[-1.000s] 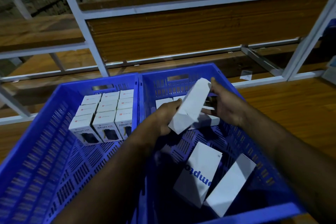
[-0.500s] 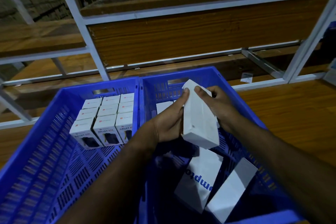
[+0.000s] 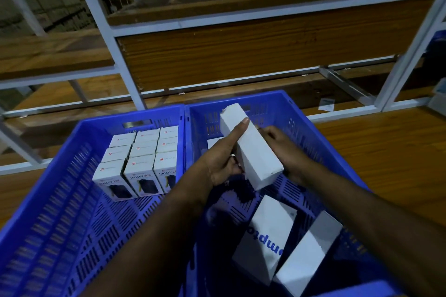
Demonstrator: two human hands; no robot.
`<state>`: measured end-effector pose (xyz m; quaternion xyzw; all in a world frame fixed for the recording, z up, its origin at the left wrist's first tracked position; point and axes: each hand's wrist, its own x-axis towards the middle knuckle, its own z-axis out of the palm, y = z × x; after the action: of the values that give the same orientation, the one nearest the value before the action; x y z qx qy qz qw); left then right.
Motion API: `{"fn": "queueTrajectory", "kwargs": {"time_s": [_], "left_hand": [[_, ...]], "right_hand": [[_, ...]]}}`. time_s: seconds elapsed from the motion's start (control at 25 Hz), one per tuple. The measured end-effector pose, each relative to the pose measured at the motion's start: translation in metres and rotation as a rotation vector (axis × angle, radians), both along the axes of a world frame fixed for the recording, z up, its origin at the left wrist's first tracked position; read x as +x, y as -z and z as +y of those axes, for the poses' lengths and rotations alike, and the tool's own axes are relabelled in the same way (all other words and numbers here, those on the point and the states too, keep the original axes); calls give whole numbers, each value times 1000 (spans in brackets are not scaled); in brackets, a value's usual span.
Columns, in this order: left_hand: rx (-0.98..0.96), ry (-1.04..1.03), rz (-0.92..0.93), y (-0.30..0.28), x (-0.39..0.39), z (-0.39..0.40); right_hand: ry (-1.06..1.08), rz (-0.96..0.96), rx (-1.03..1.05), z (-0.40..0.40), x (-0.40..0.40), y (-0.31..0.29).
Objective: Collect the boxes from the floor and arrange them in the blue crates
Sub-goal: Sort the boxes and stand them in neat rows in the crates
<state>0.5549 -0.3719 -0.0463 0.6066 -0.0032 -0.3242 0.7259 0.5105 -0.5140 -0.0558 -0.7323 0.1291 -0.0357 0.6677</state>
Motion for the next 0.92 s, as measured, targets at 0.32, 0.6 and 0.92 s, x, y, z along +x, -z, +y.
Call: {"fn": "queueTrajectory", "kwargs": {"time_s": [0.32,0.6,0.92], "left_hand": [[275,-307,-61,13,20,8],[275,-266,-185,23,26,6],[210,-130,-101,15,21,3]], "right_hand": [[-355,247,201,16,-6,19],[13,166,262,7,5,29],[109,226,576,-1,3,28]]}}
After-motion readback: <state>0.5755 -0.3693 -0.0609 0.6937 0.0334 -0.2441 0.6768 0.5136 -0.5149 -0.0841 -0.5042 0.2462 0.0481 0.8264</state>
